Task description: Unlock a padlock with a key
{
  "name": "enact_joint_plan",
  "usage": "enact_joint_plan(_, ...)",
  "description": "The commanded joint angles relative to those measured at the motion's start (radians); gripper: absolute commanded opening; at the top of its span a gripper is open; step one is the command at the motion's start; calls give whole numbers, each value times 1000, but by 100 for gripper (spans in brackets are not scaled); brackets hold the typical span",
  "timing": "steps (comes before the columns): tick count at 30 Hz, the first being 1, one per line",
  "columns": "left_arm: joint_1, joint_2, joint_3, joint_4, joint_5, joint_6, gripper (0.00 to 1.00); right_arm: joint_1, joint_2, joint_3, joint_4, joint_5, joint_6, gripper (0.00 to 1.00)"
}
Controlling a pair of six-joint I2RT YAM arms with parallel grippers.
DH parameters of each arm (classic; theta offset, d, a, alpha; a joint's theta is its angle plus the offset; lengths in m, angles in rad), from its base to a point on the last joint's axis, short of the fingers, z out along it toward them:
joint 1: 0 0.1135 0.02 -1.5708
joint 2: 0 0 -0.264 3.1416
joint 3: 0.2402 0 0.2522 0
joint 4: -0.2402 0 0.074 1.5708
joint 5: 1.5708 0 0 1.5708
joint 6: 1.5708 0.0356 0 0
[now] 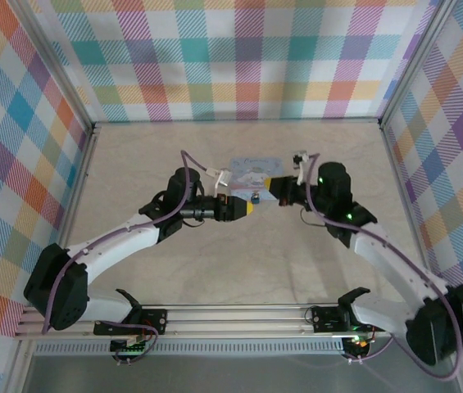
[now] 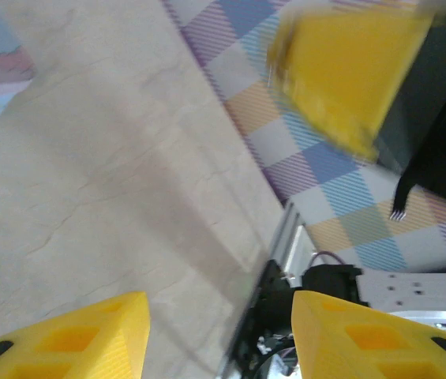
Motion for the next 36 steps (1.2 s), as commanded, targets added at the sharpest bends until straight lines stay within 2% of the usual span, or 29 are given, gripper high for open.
enact_joint_plan(1, -20, 73, -58, 55, -86, -16, 54, -16, 138, 91, 29, 164, -141, 0)
enact_joint_plan(5, -43, 138, -129, 219, -147, -3, 55, -49, 334, 219, 68, 205, -186, 0)
enact_joint_plan(15, -46, 378, -46, 311, -272, 37, 57, -110, 757, 596, -26, 230, -222, 0)
enact_joint_plan(21, -47, 478, -68, 531, -392, 42, 58, -128, 922, 767, -129, 240, -233, 0)
enact_joint_plan(27, -49, 558, -16, 552, -454, 96, 59, -128, 1029, 898, -231, 230, -265, 0)
enact_joint_plan(28, -49, 568, -8, 556, -458, 101, 62, -128, 1043, 916, -251, 225, -268, 0)
enact_joint_plan(29, -49, 577, -3, 557, -464, 104, 98, -128, 1052, 926, -261, 222, -270, 0)
enact_joint_plan(36, -50, 635, 15, 594, -490, 129, 100, -127, 1087, 939, -309, 190, -285, 0)
